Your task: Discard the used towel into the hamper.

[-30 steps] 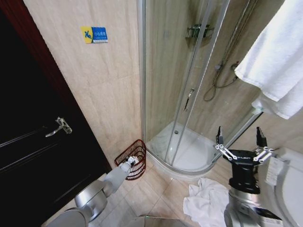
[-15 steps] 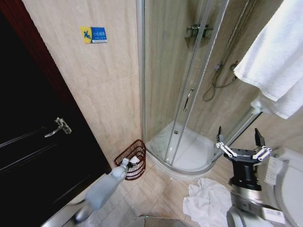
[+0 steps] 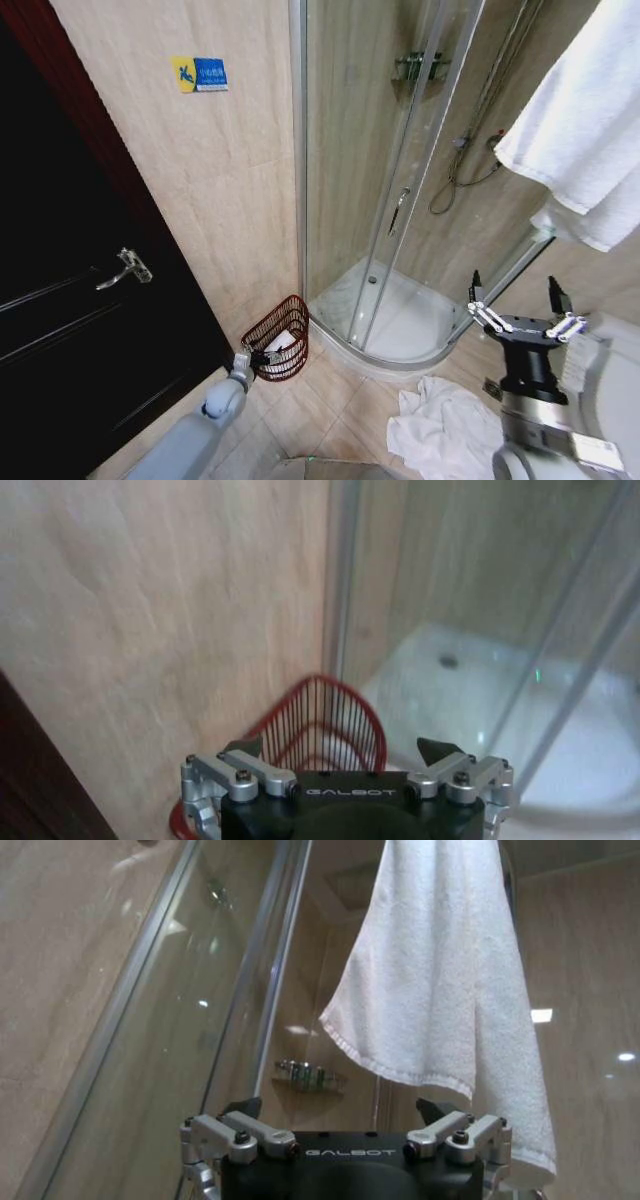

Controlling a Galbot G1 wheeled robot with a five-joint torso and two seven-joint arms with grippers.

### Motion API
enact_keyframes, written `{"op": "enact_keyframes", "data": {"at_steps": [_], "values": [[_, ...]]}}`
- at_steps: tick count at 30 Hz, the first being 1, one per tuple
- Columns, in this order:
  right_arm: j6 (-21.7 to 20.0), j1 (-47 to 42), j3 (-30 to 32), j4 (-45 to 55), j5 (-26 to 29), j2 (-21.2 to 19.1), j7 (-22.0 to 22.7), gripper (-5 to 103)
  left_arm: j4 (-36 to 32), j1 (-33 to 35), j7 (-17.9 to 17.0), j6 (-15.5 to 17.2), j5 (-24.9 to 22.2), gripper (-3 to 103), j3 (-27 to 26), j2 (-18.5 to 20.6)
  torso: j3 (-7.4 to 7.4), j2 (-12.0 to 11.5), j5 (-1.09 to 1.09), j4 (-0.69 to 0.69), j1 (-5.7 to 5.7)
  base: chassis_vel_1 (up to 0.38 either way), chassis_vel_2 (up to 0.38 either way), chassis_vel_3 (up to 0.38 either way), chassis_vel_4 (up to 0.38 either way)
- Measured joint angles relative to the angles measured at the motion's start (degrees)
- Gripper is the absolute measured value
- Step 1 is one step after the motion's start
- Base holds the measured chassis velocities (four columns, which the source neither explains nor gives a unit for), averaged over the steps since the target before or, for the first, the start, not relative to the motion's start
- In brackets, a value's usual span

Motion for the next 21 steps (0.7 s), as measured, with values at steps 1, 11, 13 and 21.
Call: {"op": "enact_keyframes", "data": {"at_steps": [1, 11, 13, 21], "values": [[-0.38, 0.18, -0.04, 0.07, 0.21, -0.09, 0.00, 100, -1.93, 1.44, -0.05, -0.07, 0.71, 100, -1.43, -0.90, 0.00, 0.00, 0.00, 0.00, 0.00, 0.000, 0.000, 0.000, 0.000], [-2.55, 2.21, -0.57, 0.08, 1.86, -1.41, -0.43, 100, -14.64, 12.31, 1.56, -2.30, 6.38, 100, -9.81, -6.68, 0.01, 0.00, 0.01, 0.01, 0.00, 0.000, 0.000, 0.000, 0.000], [-2.56, 2.22, -0.69, 0.08, 1.91, -1.42, -0.45, 100, -15.83, 13.38, 1.78, -2.52, 6.89, 100, -10.49, -7.22, 0.01, 0.00, 0.01, 0.02, 0.01, 0.000, 0.000, 0.000, 0.000], [-3.28, 1.69, -0.96, 0.05, 2.20, -1.80, -0.73, 100, -20.54, 16.62, 4.48, -6.06, 12.96, 100, -15.71, -13.34, 0.01, 0.00, 0.01, 0.00, 0.01, 0.000, 0.000, 0.000, 0.000]]}}
